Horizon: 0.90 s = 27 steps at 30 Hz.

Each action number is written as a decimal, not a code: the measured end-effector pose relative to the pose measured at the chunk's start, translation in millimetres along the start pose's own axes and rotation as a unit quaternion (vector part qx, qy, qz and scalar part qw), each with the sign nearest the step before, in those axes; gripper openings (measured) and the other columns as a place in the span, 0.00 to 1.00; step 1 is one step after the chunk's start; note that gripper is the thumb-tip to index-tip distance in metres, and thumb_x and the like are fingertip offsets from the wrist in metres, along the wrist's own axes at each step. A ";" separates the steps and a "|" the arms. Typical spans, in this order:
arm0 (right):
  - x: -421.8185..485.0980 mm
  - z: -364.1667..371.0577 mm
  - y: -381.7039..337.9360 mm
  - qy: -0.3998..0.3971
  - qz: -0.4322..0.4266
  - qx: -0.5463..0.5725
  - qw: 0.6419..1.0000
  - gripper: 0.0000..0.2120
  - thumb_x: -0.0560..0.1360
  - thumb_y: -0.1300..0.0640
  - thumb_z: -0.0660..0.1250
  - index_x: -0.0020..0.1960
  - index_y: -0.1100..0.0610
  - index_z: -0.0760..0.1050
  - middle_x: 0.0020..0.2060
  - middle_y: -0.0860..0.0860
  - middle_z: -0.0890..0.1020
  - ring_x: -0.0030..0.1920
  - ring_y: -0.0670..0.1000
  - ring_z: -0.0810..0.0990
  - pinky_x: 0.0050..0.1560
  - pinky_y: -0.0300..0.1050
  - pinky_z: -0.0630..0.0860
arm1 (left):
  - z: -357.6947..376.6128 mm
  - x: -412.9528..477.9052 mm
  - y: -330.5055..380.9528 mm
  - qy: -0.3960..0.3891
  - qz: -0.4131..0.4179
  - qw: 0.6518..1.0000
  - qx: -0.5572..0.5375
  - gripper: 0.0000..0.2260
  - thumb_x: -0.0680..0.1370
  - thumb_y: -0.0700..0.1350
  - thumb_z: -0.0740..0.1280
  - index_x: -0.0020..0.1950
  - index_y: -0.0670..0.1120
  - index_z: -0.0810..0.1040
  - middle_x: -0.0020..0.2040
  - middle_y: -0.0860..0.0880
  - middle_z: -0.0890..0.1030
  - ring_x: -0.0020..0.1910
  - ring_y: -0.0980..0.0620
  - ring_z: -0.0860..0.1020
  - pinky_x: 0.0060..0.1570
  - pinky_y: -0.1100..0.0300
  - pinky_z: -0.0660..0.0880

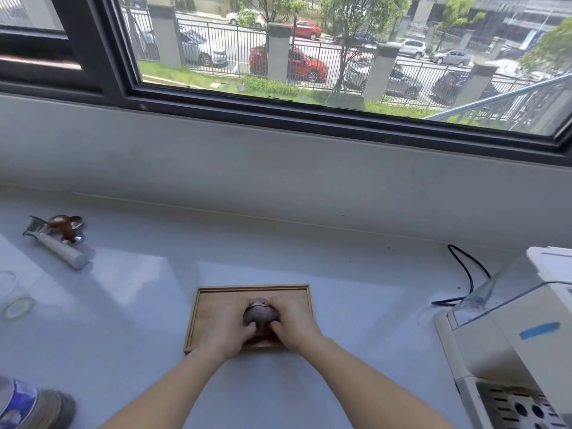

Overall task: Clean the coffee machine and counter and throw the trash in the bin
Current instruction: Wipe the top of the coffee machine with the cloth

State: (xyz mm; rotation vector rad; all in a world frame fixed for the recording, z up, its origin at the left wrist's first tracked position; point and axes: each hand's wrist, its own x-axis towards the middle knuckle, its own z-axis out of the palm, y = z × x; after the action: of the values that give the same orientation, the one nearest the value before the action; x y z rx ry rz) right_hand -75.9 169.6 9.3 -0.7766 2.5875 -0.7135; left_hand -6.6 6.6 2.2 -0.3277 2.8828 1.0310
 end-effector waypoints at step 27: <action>-176.9 -162.2 35.5 0.236 0.084 -0.004 0.968 0.22 0.68 0.60 0.65 0.59 0.46 0.78 0.49 0.51 0.82 0.52 0.53 0.77 0.49 0.46 0.73 | 3.3 -26.3 213.4 -0.014 0.252 0.964 -0.079 0.19 0.65 0.43 0.69 0.52 0.60 0.80 0.40 0.62 0.82 0.40 0.61 0.79 0.41 0.56 0.78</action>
State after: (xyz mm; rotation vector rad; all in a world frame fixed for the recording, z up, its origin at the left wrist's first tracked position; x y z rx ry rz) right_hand -24.3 358.1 153.0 -0.4134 3.0315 -0.9282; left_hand -28.0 174.1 135.3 0.4404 2.9269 1.3178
